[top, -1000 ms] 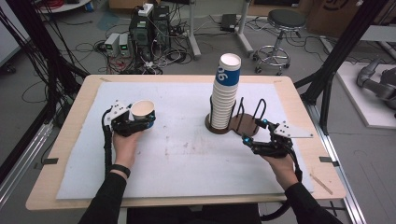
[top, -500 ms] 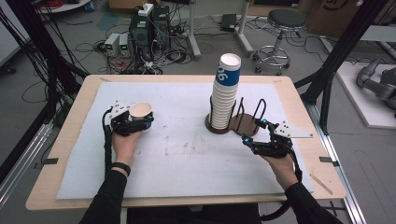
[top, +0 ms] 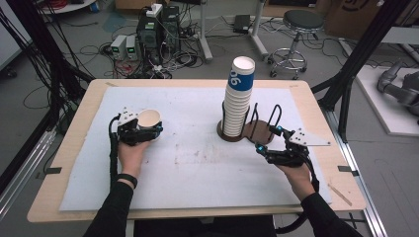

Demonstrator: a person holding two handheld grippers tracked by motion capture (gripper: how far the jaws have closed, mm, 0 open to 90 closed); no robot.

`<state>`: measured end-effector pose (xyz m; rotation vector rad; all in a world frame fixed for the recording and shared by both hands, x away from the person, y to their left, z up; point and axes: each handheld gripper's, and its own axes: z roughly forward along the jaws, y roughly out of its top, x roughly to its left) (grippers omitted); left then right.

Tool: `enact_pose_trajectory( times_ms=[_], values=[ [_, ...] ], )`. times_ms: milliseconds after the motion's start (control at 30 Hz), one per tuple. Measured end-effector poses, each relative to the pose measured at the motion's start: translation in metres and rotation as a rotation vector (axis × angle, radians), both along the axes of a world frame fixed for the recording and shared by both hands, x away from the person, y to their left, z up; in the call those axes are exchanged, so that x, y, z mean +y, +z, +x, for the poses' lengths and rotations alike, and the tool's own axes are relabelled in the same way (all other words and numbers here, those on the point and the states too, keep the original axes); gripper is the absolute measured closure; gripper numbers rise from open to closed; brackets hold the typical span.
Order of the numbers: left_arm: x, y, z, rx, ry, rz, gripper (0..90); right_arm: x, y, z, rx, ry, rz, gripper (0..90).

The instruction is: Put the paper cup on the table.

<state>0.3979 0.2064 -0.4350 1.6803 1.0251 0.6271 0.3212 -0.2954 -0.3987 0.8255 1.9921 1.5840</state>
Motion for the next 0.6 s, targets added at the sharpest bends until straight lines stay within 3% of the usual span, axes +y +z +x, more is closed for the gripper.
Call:
enact_pose_trajectory(
  times_ms=[100, 367, 600],
  values=[
    [-0.002, 0.000, 0.000, 0.005, 0.003, 0.019, 15.8, 0.000, 0.000, 0.000, -0.001, 0.001, -0.001, 19.5],
    [-0.004, 0.001, -0.003, 0.048, 0.033, 0.047, 1.7, 0.001, -0.001, 0.001, 0.003, 0.010, 0.000, 19.5],
    [-0.002, 0.010, -0.014, 0.061, 0.041, 0.076, 1.7, 0.001, -0.001, 0.001, 0.005, 0.013, 0.002, 19.5]
  ],
)
